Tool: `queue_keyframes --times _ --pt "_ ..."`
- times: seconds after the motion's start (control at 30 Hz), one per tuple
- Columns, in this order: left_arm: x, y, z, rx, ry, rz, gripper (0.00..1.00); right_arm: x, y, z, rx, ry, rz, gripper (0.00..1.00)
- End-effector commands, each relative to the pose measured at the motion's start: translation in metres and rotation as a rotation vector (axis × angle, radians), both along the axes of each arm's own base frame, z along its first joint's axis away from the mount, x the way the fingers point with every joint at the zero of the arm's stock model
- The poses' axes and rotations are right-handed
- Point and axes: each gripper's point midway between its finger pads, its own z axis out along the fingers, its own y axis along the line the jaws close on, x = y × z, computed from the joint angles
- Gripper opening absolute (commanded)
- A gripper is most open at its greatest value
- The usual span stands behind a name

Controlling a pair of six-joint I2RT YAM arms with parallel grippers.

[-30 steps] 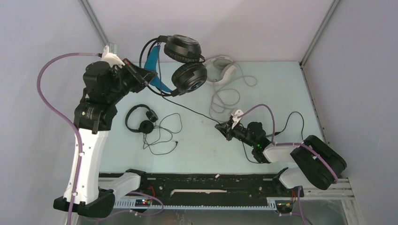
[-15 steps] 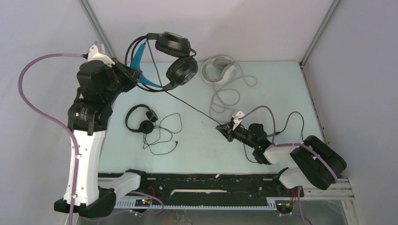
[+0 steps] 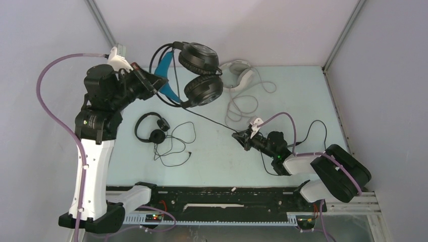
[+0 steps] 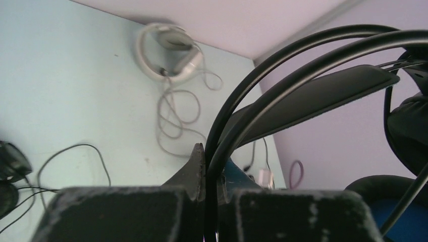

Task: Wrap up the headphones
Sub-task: Wrap the headphones cable around the headphones.

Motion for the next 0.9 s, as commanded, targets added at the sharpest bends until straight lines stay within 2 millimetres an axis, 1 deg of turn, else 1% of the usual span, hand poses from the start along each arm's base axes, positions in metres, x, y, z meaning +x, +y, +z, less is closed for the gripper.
queue_keyframes --times 0.0,0.1,0.2,0.23,0.33,0.4,0.43,0.6,0.77,0.87 --pt "-0.03 -0.034 0.035 -0.087 -0.136 -0.239 0.0 0.019 -0.007 0.001 0.008 0.02 -0.057 0.0" --pt "-0.038 -0.032 0.013 -0.001 -0.109 -0.271 0.0 0.031 -0.014 0.008 0.023 0.03 -0.091 0.0" --pt "-0.05 -0.037 -0.008 0.044 -0.058 -0.346 0.0 0.046 -0.027 0.014 0.016 0.04 -0.15 0.0" --pt "-0.053 -0.038 -0.014 0.056 -0.052 -0.364 0.0 0.05 -0.032 0.014 0.007 0.052 -0.169 0.0" --pt "-0.06 -0.038 -0.025 0.103 -0.055 -0.382 0.0 0.063 -0.043 0.028 0.007 0.051 -0.215 0.0" --pt "-0.064 -0.039 -0.032 0.135 -0.068 -0.396 0.0 0.068 -0.048 0.037 -0.004 0.058 -0.231 0.0" --pt "-0.066 -0.041 -0.035 0.154 -0.074 -0.412 0.0 0.07 -0.052 0.038 -0.019 0.077 -0.238 0.0" --pt "-0.08 -0.057 -0.049 0.264 -0.096 -0.51 0.0 0.074 -0.065 0.07 -0.022 0.111 -0.265 0.0" --pt "-0.083 -0.064 -0.073 0.388 -0.054 -0.549 0.0 0.072 -0.072 0.1 -0.039 0.166 -0.287 0.0" --pt "-0.079 -0.061 -0.085 0.494 -0.031 -0.536 0.0 0.068 -0.077 0.119 -0.027 0.2 -0.292 0.0"
